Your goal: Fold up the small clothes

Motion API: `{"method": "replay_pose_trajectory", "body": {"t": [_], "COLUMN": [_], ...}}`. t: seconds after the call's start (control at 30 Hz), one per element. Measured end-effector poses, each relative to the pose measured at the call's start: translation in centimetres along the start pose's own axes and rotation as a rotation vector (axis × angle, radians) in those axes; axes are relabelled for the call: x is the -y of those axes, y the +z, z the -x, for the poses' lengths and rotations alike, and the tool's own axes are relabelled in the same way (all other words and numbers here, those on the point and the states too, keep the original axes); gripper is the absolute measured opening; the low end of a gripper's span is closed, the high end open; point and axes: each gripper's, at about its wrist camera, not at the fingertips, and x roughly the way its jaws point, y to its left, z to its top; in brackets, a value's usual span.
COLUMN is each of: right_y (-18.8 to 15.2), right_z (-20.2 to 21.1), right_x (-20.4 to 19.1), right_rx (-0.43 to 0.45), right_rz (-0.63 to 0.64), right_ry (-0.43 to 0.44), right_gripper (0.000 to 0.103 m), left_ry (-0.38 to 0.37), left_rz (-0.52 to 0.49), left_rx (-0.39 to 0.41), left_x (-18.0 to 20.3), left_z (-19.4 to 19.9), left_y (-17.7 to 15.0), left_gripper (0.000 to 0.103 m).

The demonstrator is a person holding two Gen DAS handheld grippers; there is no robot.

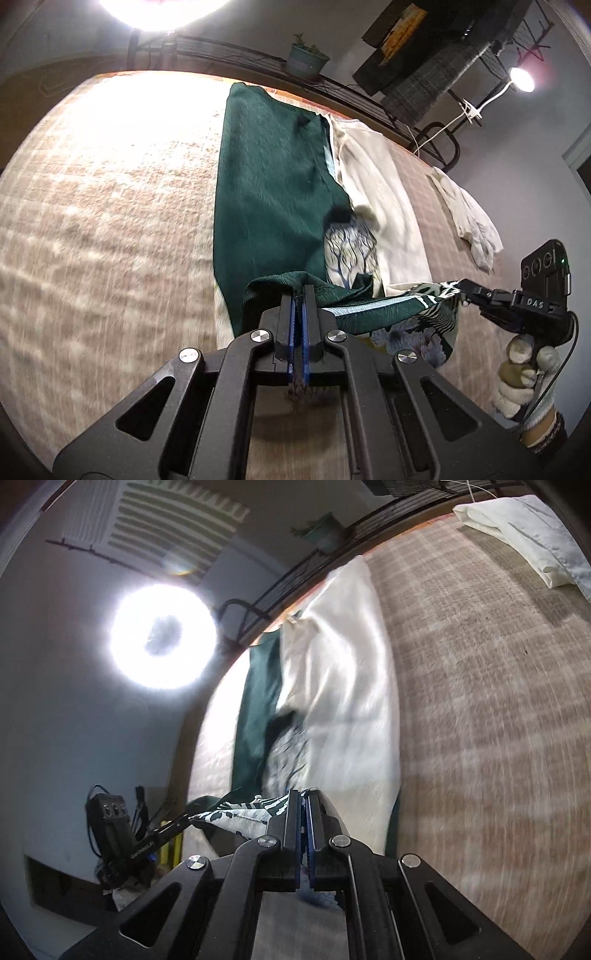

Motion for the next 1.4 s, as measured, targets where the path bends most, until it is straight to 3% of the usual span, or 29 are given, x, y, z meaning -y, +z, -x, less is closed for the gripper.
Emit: {"method": "replay_pose_trajectory", "body": {"t": [0.27, 0.3, 0.37, 0.4, 0.43, 0.6, 0.87, 1.0, 1.17, 1.4], "right_y": [1.5, 1.5, 1.8, 2.2, 2.5, 2.7, 2.7, 3.6, 6.5, 12.4], "right_z": [-2.2, -2.1, -2.0, -2.1, -2.0, -0.8, -1.4, -1.5, -2.4, -5.3], "right_x": [1.5, 1.4, 1.4, 1.5, 1.6, 1.3, -1.6, -3.2, -3.0, -0.3], "right_rx": [-0.024, -0.019, -0.011, 0.0, 0.014, 0.055, 0.047, 0.068, 0.066, 0.031], "right_rz": [-0.01, 0.0, 0.004, -0.006, -0.013, 0.023, 0.195, 0.293, 0.338, 0.301], "right_ry": [-0.066, -0.077, -0.093, -0.094, -0.092, -0.108, -0.219, -0.278, -0.339, -0.333], "right_gripper": [0.0, 0.004, 0.011, 0.029, 0.038, 0.038, 0.038, 0.049, 0.049, 0.052], "left_ry": [0.065, 0.064, 0.074, 0.081, 0.074, 0.094, 0.115, 0.132, 0.142, 0.159], "left_rz": [-0.021, -0.018, -0.015, -0.009, -0.006, -0.016, -0.029, -0.044, -0.046, -0.037], "left_rx": [0.011, 0.015, 0.022, 0.036, 0.053, 0.118, 0.131, 0.135, 0.108, 0.063], "left_x": [-0.1, -0.2, -0.3, -0.4, -0.4, -0.5, -0.9, -1.3, -2.5, -5.0], "left_z": [-2.3, -2.4, -2.4, -2.2, -2.0, -0.7, -0.1, -0.6, -2.8, -8.0], "left_y": [1.0, 1.2, 1.6, 1.8, 2.0, 2.7, 3.8, 6.1, 9.5, 15.1], "left_gripper": [0.0, 0.0, 0.013, 0.032, 0.041, 0.041, 0.041, 0.041, 0.041, 0.041]}}
